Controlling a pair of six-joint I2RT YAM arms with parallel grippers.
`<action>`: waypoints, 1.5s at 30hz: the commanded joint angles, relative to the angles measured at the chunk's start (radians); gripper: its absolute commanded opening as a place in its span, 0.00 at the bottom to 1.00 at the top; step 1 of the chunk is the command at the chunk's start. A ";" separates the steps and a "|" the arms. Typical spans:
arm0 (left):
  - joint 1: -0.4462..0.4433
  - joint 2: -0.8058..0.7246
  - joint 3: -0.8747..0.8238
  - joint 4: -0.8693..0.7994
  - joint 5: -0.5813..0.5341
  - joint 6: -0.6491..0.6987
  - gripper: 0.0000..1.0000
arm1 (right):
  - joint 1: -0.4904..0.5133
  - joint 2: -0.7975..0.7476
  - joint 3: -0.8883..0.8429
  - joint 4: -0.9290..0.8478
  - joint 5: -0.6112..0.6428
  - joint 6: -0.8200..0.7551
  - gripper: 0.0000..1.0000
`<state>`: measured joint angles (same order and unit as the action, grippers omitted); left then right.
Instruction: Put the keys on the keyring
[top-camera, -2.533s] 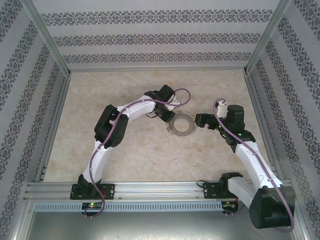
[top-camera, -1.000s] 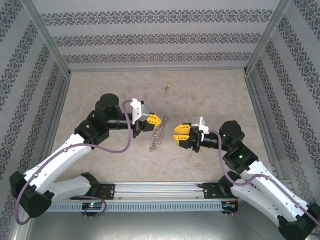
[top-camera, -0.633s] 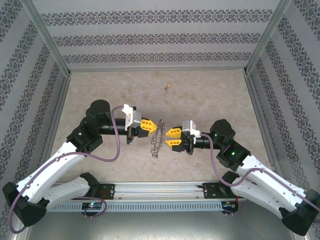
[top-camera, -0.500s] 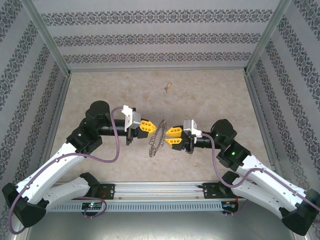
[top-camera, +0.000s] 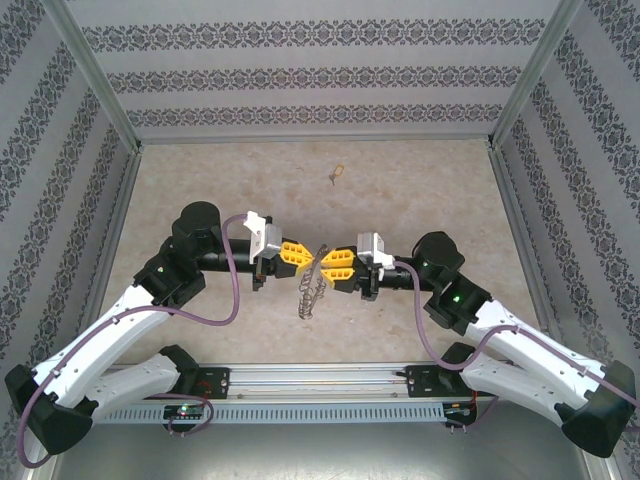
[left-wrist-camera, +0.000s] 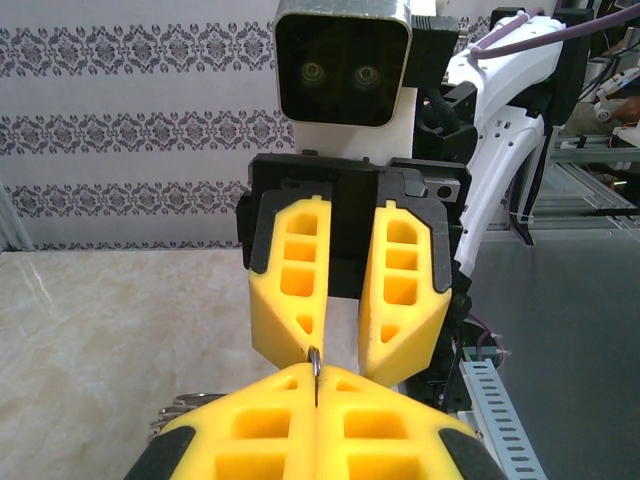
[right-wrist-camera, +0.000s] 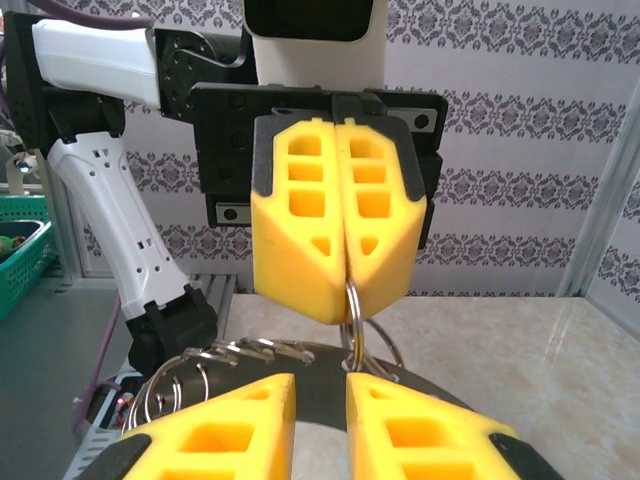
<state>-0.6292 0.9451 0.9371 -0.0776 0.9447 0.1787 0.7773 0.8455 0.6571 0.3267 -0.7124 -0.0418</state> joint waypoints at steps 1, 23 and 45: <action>-0.009 -0.001 0.002 0.054 0.039 0.004 0.00 | 0.017 0.002 0.036 0.060 0.019 -0.017 0.22; -0.013 0.006 0.008 0.032 0.039 0.015 0.00 | 0.024 0.041 0.072 0.043 0.082 -0.012 0.25; -0.014 -0.036 -0.085 0.166 -0.029 -0.079 0.25 | 0.020 -0.026 -0.010 0.192 -0.037 0.031 0.00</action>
<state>-0.6350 0.9237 0.8673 0.0086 0.9100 0.1368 0.7959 0.8398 0.6621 0.3836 -0.6876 -0.0467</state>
